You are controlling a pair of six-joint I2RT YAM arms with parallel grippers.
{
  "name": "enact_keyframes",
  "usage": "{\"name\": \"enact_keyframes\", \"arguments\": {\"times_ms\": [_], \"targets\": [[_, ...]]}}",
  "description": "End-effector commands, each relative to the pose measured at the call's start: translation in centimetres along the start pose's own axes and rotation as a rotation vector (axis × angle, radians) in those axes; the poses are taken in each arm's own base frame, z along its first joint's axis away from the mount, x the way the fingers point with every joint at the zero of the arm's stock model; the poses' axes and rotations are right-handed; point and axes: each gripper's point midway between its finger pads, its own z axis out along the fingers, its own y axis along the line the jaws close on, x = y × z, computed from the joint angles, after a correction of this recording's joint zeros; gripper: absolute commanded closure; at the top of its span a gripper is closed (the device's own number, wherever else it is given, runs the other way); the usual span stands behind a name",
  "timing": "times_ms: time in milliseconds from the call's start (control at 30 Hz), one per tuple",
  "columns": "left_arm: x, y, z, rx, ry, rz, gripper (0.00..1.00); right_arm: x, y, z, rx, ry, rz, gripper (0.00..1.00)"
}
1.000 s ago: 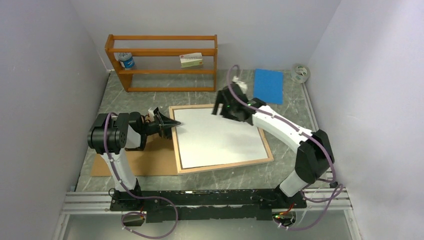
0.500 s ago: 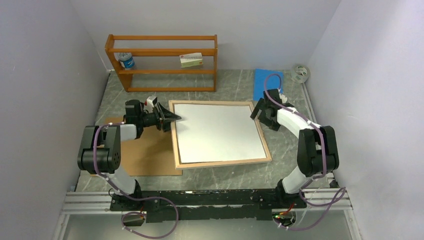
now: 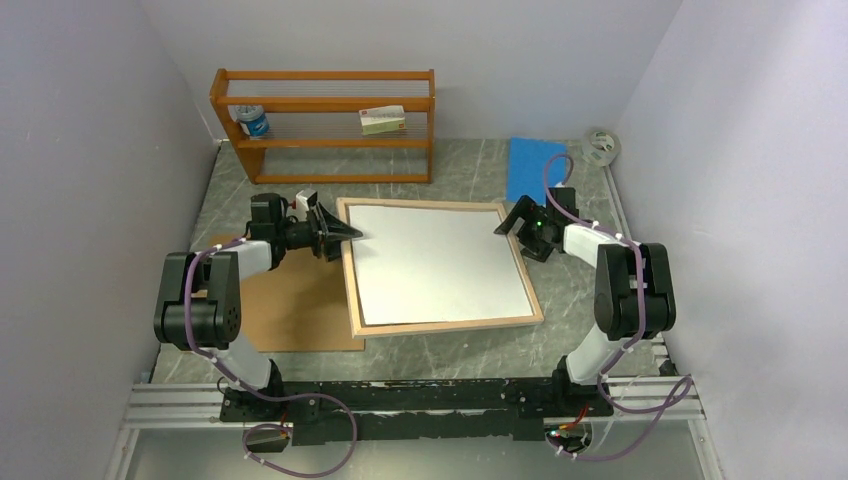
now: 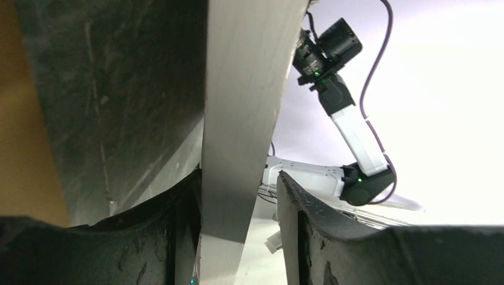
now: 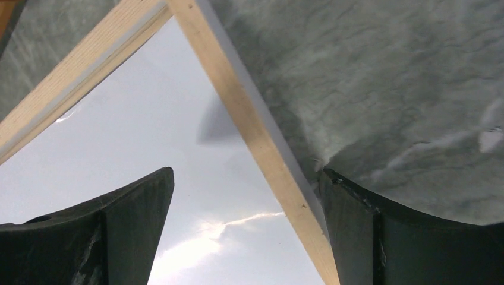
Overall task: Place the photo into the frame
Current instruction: Adjust the photo frame at the center of the board.
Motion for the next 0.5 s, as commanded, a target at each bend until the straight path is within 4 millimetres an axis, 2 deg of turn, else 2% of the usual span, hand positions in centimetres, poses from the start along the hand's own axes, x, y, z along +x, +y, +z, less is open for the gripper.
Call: {"name": "enact_keyframes", "arguments": {"times_ms": [0, 267, 467], "targets": [[1.2, -4.8, -0.3, 0.114, 0.086, 0.075, 0.50, 3.0, 1.0, 0.7, -0.122, 0.113, 0.045, 0.05], [1.5, -7.5, 0.0, 0.236, 0.122, 0.110, 0.61, 3.8, 0.2, 1.1, -0.118, 0.131, 0.062, 0.05], [1.1, -6.8, 0.3, 0.245, 0.110, 0.077, 0.68, 3.2, 0.1, 0.9, -0.103, 0.111, 0.054, 0.06]]}}
